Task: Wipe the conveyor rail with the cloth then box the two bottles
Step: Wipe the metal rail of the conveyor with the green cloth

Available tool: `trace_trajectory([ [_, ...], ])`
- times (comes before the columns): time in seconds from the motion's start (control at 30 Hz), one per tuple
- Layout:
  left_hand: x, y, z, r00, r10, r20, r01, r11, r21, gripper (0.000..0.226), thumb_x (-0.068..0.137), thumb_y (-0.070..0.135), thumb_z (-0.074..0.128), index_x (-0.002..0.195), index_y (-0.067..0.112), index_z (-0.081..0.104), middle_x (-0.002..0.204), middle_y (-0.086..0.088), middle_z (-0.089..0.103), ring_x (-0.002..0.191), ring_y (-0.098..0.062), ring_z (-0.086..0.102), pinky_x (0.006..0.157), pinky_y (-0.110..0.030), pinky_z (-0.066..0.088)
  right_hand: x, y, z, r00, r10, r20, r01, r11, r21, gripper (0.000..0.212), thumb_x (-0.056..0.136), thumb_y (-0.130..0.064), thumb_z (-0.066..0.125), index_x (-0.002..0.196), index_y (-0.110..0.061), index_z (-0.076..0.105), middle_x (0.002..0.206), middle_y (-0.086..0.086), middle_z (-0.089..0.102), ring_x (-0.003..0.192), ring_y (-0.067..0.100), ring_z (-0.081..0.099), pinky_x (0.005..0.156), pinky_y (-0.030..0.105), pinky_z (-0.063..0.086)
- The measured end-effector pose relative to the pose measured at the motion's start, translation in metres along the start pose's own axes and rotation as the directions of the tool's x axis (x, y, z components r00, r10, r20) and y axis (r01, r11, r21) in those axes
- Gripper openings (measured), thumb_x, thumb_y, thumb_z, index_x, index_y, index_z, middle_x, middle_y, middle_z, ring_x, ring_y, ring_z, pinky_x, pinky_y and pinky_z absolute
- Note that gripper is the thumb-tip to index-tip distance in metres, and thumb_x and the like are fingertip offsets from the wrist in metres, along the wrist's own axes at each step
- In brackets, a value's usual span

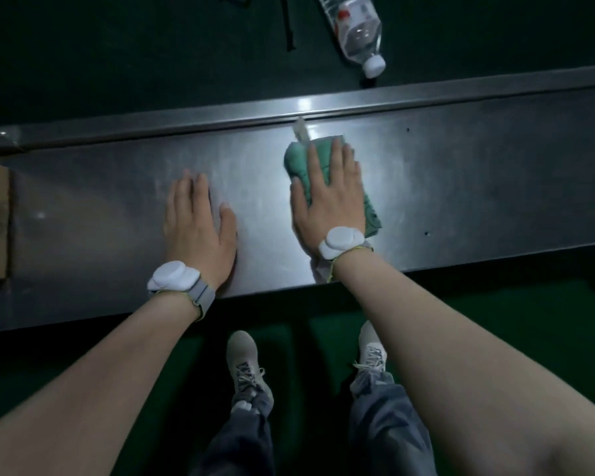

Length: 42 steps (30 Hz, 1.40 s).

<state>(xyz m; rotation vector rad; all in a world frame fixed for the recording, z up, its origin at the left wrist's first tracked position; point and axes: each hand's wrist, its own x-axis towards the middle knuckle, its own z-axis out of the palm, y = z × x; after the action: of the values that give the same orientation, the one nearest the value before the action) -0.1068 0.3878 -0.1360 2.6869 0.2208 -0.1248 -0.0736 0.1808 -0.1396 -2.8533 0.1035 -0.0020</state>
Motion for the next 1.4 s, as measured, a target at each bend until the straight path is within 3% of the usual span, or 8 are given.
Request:
trace_trajectory([
  [0.1,-0.001,0.055,0.017,0.998,0.062,0.013,-0.062,0.998,0.033,0.064,0.110,0.047,0.032,0.166,0.016,0.032,0.177,-0.015,0.023,0.163,-0.036,0.017,0.130,-0.056,0.017,0.012,0.052,-0.016,0.990,-0.135,0.037,0.135,0.991,-0.003,0.068,0.111,-0.050,0.036,0.171,-0.018,0.028,0.178,0.022,0.016,0.166,0.040,0.014,0.135,0.053,0.011],
  [0.3,0.001,0.173,0.069,0.985,0.164,0.043,-0.166,0.985,0.053,0.064,0.109,0.045,0.034,0.162,0.010,0.042,0.175,-0.019,0.028,0.163,-0.038,0.021,0.133,-0.054,0.012,0.043,0.179,-0.058,0.996,-0.067,0.055,0.067,0.998,-0.014,0.068,0.112,-0.053,0.034,0.171,-0.019,0.026,0.180,0.018,0.013,0.167,0.037,0.011,0.137,0.051,0.008],
  [0.43,0.005,0.255,0.102,0.972,0.230,0.035,-0.232,0.971,0.058,0.059,0.110,0.040,0.038,0.156,0.004,0.047,0.170,-0.023,0.034,0.158,-0.040,0.028,0.131,-0.057,0.020,0.067,0.259,-0.083,0.996,-0.033,0.082,0.034,0.999,-0.012,0.068,0.113,-0.053,0.032,0.172,-0.020,0.023,0.180,0.016,0.011,0.167,0.034,0.009,0.137,0.047,0.004],
  [0.77,0.024,0.464,0.200,0.913,0.397,0.089,-0.400,0.917,0.007,0.061,0.111,0.040,0.039,0.160,0.004,0.043,0.172,-0.020,0.033,0.160,-0.039,0.027,0.130,-0.057,0.023,0.103,0.518,-0.166,0.977,0.206,0.063,-0.206,0.979,-0.013,0.067,0.114,-0.053,0.030,0.173,-0.021,0.021,0.181,0.015,0.010,0.167,0.034,0.009,0.137,0.048,0.005],
  [0.97,0.019,0.522,0.234,0.873,0.475,0.110,-0.480,0.877,0.015,0.062,0.110,0.040,0.040,0.159,0.002,0.043,0.172,-0.020,0.033,0.161,-0.038,0.026,0.132,-0.054,0.022,0.108,0.659,-0.215,0.912,0.408,0.034,-0.408,0.913,-0.012,0.066,0.115,-0.054,0.026,0.173,-0.023,0.018,0.182,0.012,0.004,0.168,0.030,0.003,0.137,0.045,0.002],
  [1.17,0.023,0.511,0.240,0.872,0.480,0.096,-0.482,0.876,0.007,0.063,0.110,0.044,0.038,0.160,0.005,0.041,0.173,-0.017,0.032,0.162,-0.036,0.026,0.131,-0.056,0.023,0.103,0.715,-0.235,0.823,0.568,-0.015,-0.568,0.823,-0.009,0.066,0.115,-0.052,0.026,0.173,-0.021,0.018,0.181,0.013,0.005,0.168,0.032,0.005,0.137,0.046,0.003],
  [1.3,0.026,0.492,0.236,0.885,0.460,0.079,-0.462,0.887,0.007,0.063,0.111,0.046,0.036,0.160,0.007,0.040,0.171,-0.017,0.033,0.161,-0.037,0.027,0.129,-0.059,0.026,0.099,0.680,-0.220,0.760,0.649,-0.045,-0.649,0.761,0.004,0.066,0.116,-0.051,0.022,0.174,-0.019,0.013,0.181,0.016,0.002,0.168,0.034,0.002,0.136,0.049,0.002],
  [1.4,0.022,0.486,0.237,0.891,0.448,0.073,-0.449,0.893,0.000,0.062,0.111,0.044,0.036,0.159,0.005,0.041,0.170,-0.021,0.034,0.160,-0.039,0.027,0.130,-0.059,0.024,0.087,0.620,-0.200,0.799,0.600,-0.046,-0.601,0.799,-0.011,0.068,0.115,-0.052,0.022,0.173,-0.019,0.015,0.180,0.018,0.005,0.168,0.037,0.004,0.137,0.051,0.003],
])
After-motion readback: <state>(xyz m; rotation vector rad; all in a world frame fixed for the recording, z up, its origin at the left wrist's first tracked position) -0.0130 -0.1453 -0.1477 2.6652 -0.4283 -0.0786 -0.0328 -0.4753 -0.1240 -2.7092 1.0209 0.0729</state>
